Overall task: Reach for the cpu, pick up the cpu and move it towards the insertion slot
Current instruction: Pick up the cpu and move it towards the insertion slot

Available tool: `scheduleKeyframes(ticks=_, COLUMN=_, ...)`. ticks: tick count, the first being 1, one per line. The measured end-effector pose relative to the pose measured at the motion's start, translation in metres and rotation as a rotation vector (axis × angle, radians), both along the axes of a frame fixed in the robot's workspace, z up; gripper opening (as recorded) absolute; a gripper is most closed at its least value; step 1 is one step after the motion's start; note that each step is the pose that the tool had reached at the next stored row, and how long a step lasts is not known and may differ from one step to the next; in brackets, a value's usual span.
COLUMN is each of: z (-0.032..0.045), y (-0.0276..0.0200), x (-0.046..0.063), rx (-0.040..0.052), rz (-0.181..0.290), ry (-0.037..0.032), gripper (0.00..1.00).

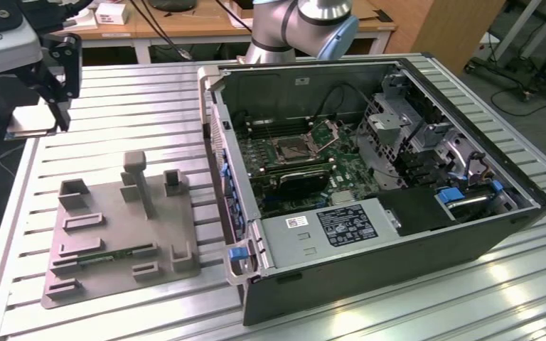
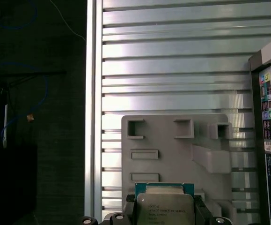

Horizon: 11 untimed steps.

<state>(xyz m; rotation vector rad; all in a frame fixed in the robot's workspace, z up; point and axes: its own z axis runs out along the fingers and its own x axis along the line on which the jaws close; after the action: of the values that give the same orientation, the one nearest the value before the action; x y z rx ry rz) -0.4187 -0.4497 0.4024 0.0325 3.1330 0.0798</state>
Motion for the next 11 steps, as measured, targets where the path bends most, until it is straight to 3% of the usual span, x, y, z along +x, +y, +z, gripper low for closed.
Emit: scheduleKeyframes(ticks=11, z=-0.0006, y=0.0000, x=0.0049, rx=0.0000, rz=0.000, ry=-0.0021, gripper=0.55)
